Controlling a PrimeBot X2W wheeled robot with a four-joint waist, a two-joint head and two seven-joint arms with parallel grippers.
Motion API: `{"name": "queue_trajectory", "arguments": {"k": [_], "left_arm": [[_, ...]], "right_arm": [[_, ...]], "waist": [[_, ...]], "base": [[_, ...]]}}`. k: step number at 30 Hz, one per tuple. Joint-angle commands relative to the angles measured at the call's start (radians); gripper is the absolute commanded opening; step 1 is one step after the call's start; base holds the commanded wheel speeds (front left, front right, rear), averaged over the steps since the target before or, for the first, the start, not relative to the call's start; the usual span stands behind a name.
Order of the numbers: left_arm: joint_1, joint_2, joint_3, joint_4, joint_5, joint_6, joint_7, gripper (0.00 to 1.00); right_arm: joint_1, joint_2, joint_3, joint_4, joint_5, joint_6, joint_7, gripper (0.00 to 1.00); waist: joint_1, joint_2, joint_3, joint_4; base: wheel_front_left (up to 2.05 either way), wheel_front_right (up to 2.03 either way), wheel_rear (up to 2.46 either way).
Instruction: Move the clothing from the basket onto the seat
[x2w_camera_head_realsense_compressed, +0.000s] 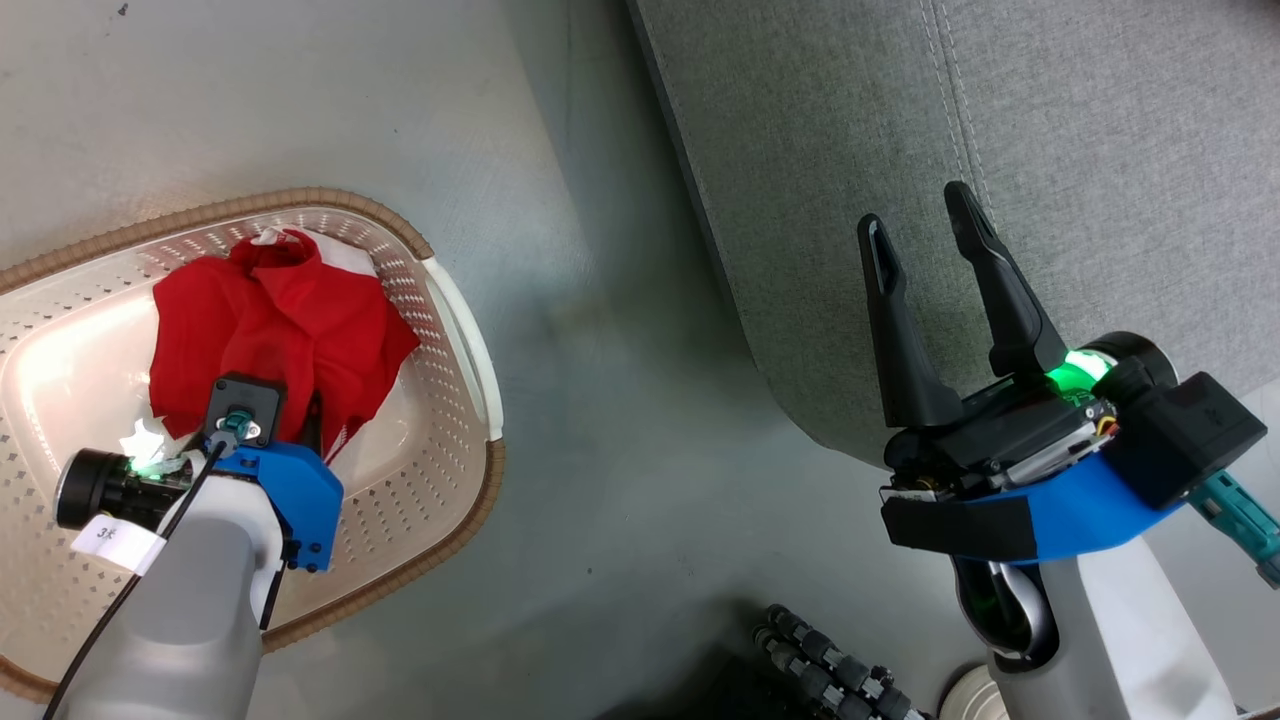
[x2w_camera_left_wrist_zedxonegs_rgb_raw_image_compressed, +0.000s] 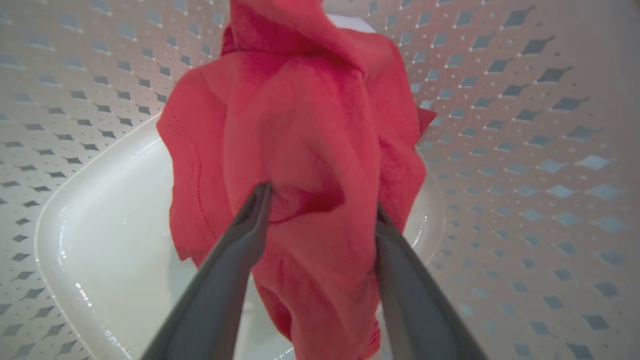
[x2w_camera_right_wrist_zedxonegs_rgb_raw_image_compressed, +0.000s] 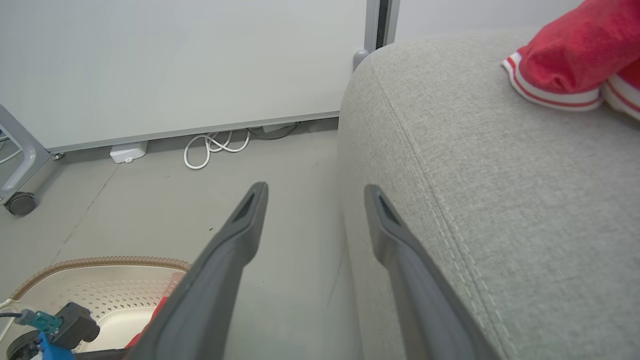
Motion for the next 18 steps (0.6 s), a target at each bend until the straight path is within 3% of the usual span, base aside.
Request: {"name": "queue_trajectory", "arguments": {"k": [1,18], "left_arm": [[-0.023,-0.001,-0.003,0.005,0.000,0.002,-0.002,0.00],[-0.047,-0.011,0.008,0.070,-0.054,-0.020,-0.051,0.00]], "right_arm": [[0.009,0.001,-0.003,-0.005,-0.005,0.000,-0.003,1.00],[-0.041,0.001,0.035,0.010,0.010,0.000,-0.003,1.00]], "waist": [[-0.0001,0.0000,0.000,0.000],[-0.0001,0.0000,-0.031,-0.008]], "base": [[0.00,0.00,0.00],[0.00,0.00,0.00]]}}
